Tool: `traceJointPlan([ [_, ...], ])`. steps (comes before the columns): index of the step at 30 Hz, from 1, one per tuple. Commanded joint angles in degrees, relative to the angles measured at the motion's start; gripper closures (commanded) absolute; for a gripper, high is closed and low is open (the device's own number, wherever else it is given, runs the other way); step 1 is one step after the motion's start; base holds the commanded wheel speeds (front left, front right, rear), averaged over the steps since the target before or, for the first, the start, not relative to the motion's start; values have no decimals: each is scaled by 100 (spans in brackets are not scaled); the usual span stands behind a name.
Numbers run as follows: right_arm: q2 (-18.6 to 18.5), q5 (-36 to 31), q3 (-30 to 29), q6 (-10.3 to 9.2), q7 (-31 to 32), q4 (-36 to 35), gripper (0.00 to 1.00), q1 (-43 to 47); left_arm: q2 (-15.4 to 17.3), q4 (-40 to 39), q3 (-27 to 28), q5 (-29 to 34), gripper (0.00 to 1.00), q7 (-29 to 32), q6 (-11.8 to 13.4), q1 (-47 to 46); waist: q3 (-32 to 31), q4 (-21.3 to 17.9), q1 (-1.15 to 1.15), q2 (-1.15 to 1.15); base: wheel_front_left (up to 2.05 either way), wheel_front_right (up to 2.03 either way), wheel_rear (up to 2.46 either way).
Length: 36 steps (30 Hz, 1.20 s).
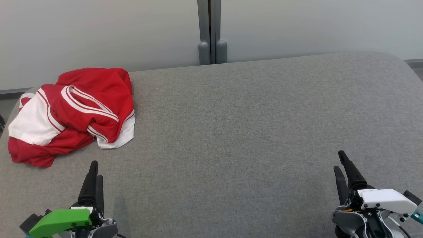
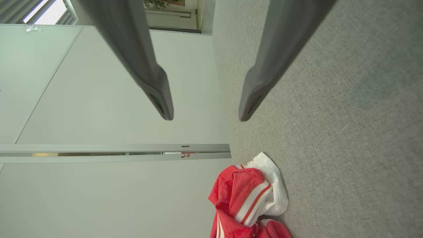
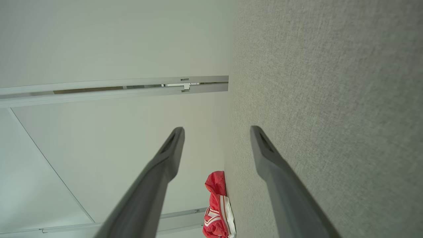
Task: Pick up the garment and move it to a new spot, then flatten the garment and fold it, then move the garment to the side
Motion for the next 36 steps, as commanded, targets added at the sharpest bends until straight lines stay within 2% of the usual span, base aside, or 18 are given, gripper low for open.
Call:
traceJointPlan([
  [1, -28, -150, 12, 0, -75, -128, 0, -78, 21, -149, -26, 110, 0, -72, 6, -47, 1, 1, 0, 0, 0, 0, 0],
  [10, -36, -1140, 18, 1, -301, -447, 0, -89, 29, -466, -56, 858, 0, -297, 144, -104, 15, -2, 0, 0, 0, 0, 0],
  [22, -46, -2480, 148, 1, -580, -799, 0, -62, 40, -843, -410, 2423, 0, -575, 387, -60, 49, 11, 0, 0, 0, 0, 0],
  [36, -56, -3930, 452, 2, -858, -778, 0, -9, 51, -958, -620, 3803, 0, -853, 602, 89, 62, 21, 0, 0, 0, 0, 0],
])
